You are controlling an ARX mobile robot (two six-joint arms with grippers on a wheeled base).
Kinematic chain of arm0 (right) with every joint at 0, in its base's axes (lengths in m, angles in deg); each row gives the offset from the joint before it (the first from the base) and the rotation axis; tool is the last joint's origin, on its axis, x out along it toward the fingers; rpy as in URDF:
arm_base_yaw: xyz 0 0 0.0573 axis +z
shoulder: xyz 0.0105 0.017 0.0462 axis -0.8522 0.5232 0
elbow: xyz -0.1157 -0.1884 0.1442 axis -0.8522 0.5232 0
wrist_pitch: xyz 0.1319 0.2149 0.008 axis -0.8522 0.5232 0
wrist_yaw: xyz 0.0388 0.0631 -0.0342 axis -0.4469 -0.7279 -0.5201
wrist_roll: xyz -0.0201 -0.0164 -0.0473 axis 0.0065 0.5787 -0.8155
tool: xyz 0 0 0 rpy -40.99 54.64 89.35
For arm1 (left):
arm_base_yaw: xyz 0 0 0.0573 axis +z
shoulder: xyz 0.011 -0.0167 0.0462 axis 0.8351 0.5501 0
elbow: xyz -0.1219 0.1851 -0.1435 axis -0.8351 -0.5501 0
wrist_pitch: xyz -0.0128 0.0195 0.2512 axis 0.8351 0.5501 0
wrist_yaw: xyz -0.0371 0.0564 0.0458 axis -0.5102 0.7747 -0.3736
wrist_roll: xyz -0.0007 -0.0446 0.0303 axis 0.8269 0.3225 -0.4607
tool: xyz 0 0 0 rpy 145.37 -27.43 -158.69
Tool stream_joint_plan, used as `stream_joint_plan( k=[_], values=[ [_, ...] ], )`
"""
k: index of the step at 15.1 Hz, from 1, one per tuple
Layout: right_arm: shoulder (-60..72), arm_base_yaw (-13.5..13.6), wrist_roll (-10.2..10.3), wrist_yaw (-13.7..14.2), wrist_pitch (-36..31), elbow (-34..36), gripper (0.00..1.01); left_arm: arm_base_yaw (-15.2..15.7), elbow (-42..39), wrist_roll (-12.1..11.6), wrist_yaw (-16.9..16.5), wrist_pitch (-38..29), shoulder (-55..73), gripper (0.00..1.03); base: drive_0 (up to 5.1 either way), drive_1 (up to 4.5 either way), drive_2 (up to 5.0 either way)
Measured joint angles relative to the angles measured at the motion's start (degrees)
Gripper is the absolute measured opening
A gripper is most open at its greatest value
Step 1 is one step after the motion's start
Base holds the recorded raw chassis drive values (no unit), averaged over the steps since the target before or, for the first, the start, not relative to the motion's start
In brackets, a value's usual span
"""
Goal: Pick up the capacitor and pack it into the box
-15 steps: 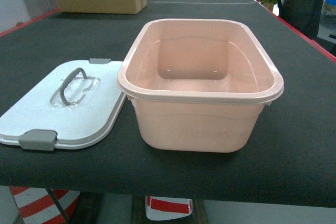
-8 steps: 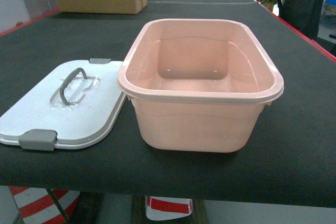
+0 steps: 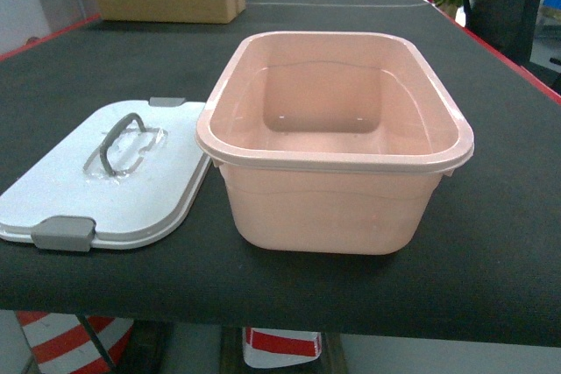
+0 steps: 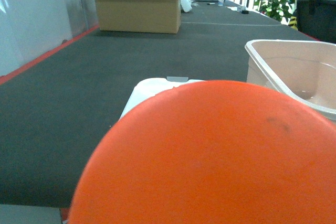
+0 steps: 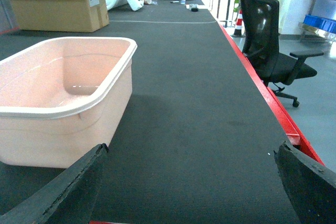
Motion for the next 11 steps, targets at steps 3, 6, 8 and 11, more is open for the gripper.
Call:
stream_joint_plan(
  k=[3,6,8,11],
  values=[
    [0.0,0.0,0.0,0.0,0.0,0.0,0.98,0.0,0.0,0.0,0.0,0.0,0.0,0.43,0.0,0.0,0.0],
    [0.0,0.0,0.0,0.0,0.0,0.0,0.98,0.0,0.0,-0.02,0.0,0.0,0.0,0.43,0.0,0.0,0.0],
    [0.0,0.0,0.0,0.0,0.0,0.0,0.98,0.0,0.0,-0.02,0.0,0.0,0.0,0.43,0.0,0.0,0.0],
    [0.0,0.0,0.0,0.0,0.0,0.0,0.98,-6.86,0.13,-3.48,10.51,-14.73,13.62,0.43,0.0,0.0,0.0]
  ],
)
